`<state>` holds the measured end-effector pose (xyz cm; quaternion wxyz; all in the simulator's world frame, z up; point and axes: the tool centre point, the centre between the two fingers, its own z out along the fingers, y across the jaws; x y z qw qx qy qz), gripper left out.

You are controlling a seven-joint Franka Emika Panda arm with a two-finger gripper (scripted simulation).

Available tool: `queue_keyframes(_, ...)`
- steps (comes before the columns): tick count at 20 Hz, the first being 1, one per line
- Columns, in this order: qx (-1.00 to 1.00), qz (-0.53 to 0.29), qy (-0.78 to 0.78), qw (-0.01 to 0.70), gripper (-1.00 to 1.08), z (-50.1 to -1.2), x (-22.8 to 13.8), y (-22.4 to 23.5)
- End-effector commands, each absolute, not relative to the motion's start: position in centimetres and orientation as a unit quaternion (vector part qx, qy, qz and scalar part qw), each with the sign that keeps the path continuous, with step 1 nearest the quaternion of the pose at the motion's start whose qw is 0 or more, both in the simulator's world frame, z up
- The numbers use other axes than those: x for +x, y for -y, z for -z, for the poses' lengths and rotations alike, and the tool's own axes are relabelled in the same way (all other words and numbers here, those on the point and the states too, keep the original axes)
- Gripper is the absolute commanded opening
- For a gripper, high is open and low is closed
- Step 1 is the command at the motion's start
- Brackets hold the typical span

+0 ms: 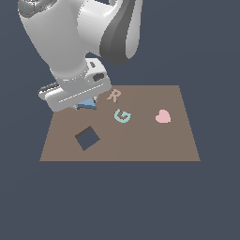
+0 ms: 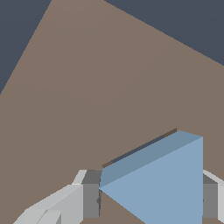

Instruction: Insert a designated object into the corresponding slot on a board.

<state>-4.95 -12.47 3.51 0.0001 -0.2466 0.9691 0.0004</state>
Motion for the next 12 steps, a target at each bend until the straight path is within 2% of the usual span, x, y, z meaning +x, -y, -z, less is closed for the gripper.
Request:
queue_keyframes(1, -0.247, 0.0, -0.969, 0.0, -1.0, -3.08, -4.96, 12.47)
queue_keyframes(2, -0.247, 0.0, -0.969, 0.0, -1.0, -3.04, -4.96, 12.47)
queue_keyframes(3, -0.247, 0.0, -0.969, 0.0, 1.0, -3.04, -4.96, 12.47)
queue_keyframes(12, -0.247, 0.0, -0.969, 0.0, 1.0, -3.04, -4.96, 12.47)
